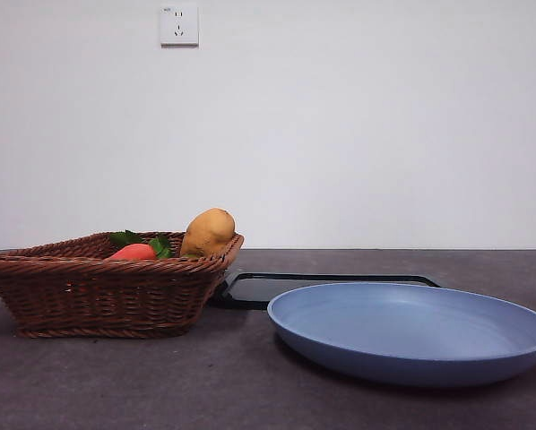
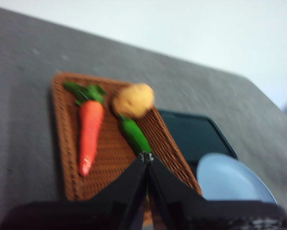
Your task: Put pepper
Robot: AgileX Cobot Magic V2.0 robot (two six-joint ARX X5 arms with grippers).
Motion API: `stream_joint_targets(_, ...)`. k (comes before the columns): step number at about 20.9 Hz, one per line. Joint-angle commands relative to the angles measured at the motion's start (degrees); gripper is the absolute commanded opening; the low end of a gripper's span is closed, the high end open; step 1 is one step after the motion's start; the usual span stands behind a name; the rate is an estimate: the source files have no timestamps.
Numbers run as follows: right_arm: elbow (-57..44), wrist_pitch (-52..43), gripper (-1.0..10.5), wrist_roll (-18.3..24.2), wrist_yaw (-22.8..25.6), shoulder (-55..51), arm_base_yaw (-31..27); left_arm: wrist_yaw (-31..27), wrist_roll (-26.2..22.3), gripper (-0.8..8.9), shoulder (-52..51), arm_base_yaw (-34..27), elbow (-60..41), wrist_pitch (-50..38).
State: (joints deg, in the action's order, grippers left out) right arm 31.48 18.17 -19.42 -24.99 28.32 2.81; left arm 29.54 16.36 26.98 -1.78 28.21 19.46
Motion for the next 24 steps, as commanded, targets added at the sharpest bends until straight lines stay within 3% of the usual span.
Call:
stream_joint_targets(1,7.1,6.7,0.0,7.6,-0.6,5.6,0.8,2.8,-7.4,0.07,3.9,-0.2,4.8,4.7)
stream_joint_targets(8,20.3,24.7,0.0,19.9,-0.6,17.4,3.1,6.6,-16.7,0.07,12.2,0.0,14.6,17.2)
stream_joint_targets(14,24.0,36.0,0.0,27.0,-0.1,21.8,4.9,6.8,-21.0,0.07,16.1,1.4,19.9,24.5)
stream_joint_targets(17,24.0,36.2,0.6,26.9,-0.2,21.9,4.9,6.7,-20.9,0.39,16.1,1.4,19.9,24.5)
stream_joint_targets(20,24.0,36.2,2.7,26.1,-0.2,21.9,4.9,6.6,-20.9,3.12,16.1,1.4,19.9,24.5)
stream_joint_targets(21,24.0,36.2,3.0,25.1,-0.1,22.0,4.9,6.7,-20.9,3.48,16.1,1.5,19.9,24.5)
stream_joint_targets(24,24.0,36.3,3.0,24.8,0.1,22.7,4.9,6.7,-20.9,3.50,16.1,1.5,19.9,24.5)
